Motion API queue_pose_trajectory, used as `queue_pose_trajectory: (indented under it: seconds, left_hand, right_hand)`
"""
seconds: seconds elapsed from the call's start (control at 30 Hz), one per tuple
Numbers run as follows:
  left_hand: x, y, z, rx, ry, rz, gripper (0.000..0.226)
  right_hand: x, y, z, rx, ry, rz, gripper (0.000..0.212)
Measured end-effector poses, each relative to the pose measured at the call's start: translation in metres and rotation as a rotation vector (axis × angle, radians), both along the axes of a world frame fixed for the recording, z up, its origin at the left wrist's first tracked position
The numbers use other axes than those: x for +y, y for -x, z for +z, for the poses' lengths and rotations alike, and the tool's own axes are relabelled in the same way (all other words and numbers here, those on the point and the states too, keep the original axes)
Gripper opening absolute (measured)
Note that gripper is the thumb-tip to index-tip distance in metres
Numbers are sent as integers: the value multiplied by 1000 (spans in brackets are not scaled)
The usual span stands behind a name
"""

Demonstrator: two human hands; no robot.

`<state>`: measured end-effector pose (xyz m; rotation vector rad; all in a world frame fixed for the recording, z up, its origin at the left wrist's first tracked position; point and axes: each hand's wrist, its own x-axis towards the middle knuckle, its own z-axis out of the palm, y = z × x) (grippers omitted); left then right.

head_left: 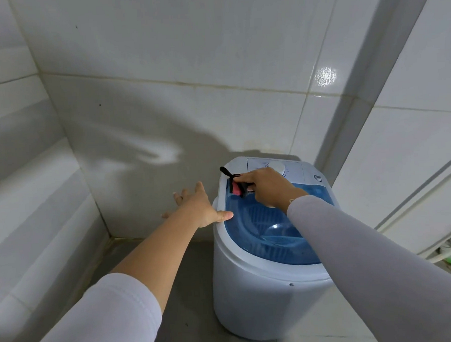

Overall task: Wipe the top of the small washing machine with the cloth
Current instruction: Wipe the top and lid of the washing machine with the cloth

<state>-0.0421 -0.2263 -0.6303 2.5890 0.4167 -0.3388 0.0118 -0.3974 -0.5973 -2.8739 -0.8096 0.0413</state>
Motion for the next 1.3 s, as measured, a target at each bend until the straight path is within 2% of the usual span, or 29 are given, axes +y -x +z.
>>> queue_pose_trajectory:
  seconds: [0.53, 1.17, 1.3]
  left_hand:
    - [2, -9, -11, -37, -165, -7, 127]
    - [3, -12, -10, -31, -266, 2, 129]
    - [2, -9, -9, -41, -248, 7, 129]
  right_hand:
    - [-65, 8, 6, -5, -23, -129, 58]
    - [-135, 27, 12, -50, 20, -313, 48]
    - [-137, 29, 19, -23, -66, -400, 44]
